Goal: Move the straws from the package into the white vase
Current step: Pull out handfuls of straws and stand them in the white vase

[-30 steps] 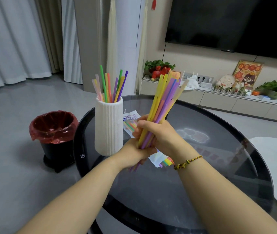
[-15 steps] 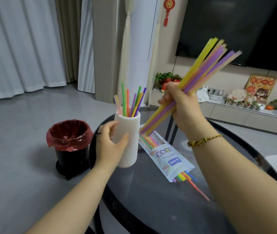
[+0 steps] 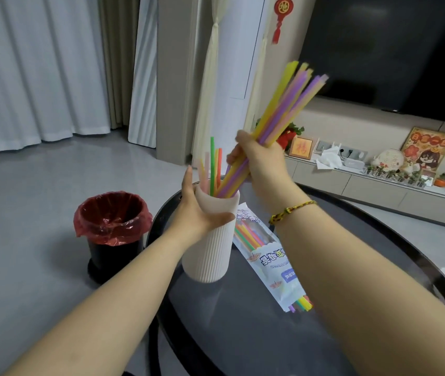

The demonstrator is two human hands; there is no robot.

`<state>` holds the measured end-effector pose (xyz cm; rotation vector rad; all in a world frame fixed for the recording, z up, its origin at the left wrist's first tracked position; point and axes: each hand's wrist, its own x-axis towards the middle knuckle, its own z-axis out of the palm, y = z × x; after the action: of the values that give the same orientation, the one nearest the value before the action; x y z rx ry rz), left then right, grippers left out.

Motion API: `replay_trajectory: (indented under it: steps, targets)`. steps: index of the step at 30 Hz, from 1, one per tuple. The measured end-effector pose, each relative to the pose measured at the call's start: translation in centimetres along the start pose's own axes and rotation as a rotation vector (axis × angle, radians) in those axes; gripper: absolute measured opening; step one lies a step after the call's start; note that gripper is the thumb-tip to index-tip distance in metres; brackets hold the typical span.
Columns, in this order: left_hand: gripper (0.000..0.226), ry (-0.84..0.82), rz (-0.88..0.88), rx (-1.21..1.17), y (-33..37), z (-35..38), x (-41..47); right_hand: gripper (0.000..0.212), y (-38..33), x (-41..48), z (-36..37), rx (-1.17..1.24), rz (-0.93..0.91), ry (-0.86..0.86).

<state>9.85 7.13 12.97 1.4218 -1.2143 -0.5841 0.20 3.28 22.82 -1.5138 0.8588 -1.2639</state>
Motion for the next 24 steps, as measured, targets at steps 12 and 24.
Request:
replay_trajectory:
  steps: [12,24]
  targets:
    - [0.069,0.048,0.057,0.057,0.5,0.1,0.2,0.013,1.7,-0.7,1.3,-0.161,0.139,-0.252]
    - [0.068,0.062,0.039,0.034,-0.5,0.1,-0.3,0.036,0.9,-1.1,0.1,-0.271,0.003,-0.11]
